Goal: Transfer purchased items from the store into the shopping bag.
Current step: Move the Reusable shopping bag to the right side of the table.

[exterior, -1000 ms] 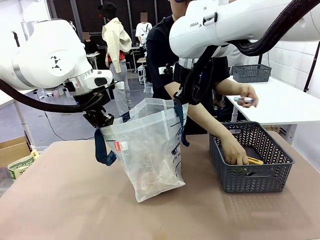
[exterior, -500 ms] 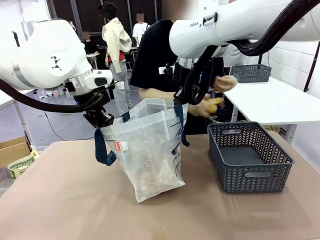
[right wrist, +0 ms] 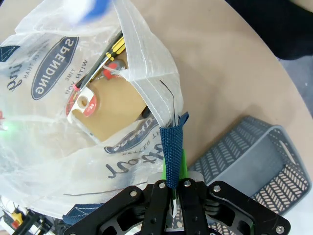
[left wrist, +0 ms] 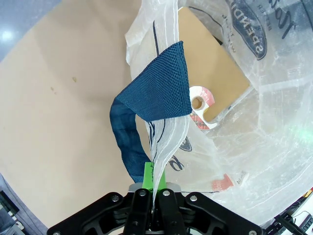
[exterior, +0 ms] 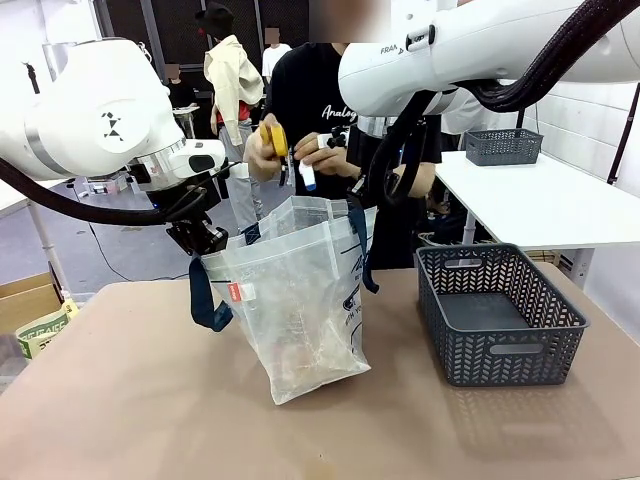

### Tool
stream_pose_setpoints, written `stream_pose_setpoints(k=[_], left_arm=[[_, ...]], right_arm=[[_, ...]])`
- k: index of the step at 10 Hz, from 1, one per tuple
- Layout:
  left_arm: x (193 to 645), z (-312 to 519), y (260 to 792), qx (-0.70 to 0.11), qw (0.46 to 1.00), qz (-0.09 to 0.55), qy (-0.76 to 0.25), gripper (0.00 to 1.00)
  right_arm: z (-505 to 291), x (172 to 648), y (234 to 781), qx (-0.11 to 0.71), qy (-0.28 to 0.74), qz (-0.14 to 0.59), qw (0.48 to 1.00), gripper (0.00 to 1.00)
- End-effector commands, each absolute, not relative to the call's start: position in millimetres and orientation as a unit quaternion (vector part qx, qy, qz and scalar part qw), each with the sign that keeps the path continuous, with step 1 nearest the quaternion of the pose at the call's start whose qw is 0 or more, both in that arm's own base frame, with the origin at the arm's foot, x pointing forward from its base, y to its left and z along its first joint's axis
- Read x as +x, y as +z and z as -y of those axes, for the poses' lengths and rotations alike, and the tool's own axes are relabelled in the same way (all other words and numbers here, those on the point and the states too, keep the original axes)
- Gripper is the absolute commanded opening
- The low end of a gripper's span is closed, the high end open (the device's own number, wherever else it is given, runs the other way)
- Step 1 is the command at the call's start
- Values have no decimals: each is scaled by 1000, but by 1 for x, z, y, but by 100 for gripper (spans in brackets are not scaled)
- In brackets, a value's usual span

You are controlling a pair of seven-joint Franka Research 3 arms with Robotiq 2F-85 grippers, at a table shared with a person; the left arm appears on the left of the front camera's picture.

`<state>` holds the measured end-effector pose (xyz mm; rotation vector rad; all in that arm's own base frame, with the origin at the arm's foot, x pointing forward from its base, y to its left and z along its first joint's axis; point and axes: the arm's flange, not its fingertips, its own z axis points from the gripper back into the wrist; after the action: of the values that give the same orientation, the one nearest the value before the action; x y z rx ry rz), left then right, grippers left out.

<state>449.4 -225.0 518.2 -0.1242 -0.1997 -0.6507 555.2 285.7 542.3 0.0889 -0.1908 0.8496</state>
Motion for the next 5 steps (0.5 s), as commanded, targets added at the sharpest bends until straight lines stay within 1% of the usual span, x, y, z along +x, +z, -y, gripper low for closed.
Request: stream_pose_setpoints(k=[1,5], left_arm=[[449,224,518,-61,941,97,-319,0],[449,224,518,-61,941,97,-319,0]], right_arm=[[-284,555,543,43,405,93,909,0],[-284,555,543,43,405,93,909,0]])
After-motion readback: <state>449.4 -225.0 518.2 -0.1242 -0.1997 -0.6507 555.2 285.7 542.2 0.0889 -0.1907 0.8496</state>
